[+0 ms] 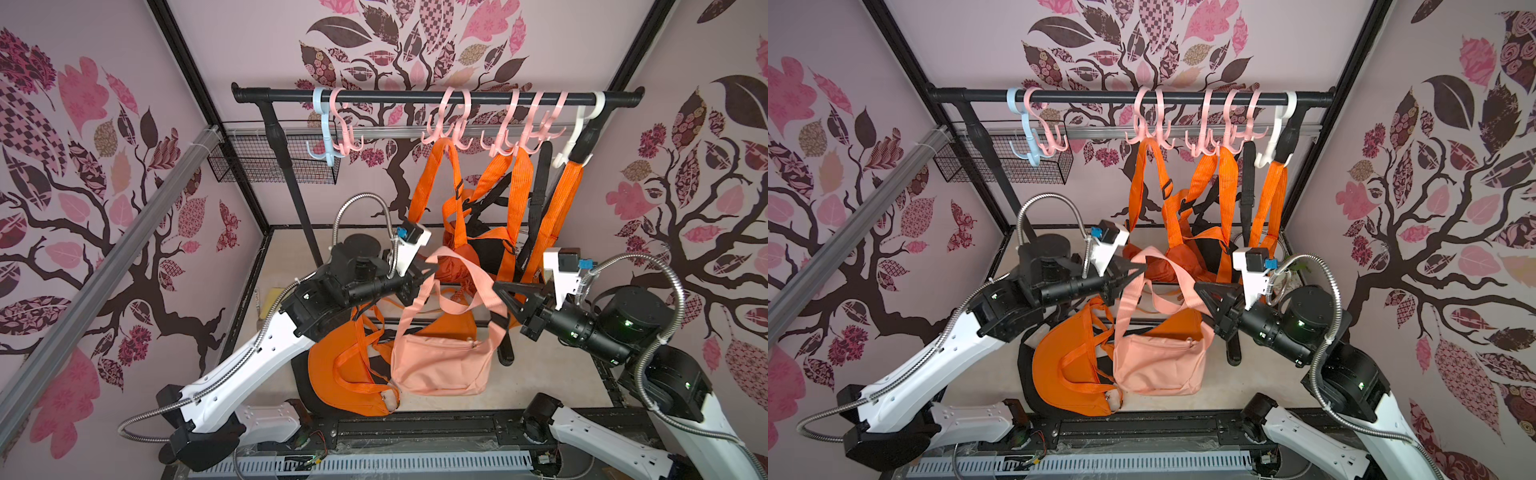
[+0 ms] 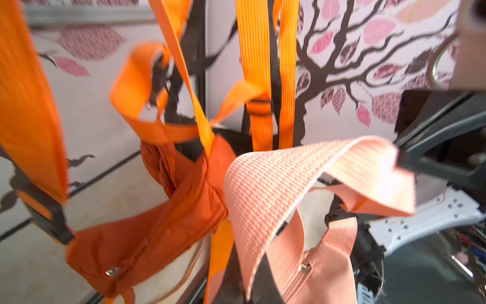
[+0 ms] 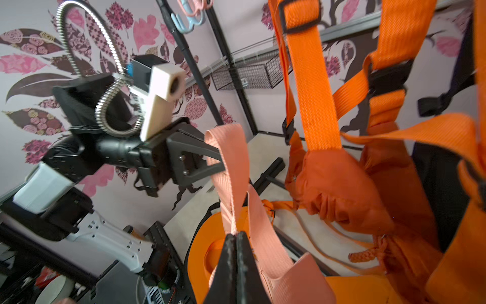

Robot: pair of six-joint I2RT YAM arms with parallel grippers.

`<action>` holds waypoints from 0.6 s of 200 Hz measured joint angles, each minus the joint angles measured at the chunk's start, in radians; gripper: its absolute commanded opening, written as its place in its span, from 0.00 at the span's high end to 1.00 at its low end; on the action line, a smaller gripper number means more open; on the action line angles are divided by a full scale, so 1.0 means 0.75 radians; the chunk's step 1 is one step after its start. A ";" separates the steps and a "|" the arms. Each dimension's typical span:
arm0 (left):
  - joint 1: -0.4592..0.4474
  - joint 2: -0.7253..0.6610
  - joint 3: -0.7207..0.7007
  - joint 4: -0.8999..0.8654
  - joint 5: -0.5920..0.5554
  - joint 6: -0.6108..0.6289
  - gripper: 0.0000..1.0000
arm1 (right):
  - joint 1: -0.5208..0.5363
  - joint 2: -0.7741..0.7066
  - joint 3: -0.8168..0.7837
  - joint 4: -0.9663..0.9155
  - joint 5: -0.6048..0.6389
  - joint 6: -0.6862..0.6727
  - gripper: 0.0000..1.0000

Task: Hang the bag on a hook
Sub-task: Pick up the bag from the bag.

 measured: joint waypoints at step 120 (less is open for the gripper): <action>0.009 0.747 1.264 -0.393 -0.173 -0.139 1.00 | 0.000 0.565 0.890 0.117 0.297 -0.196 1.00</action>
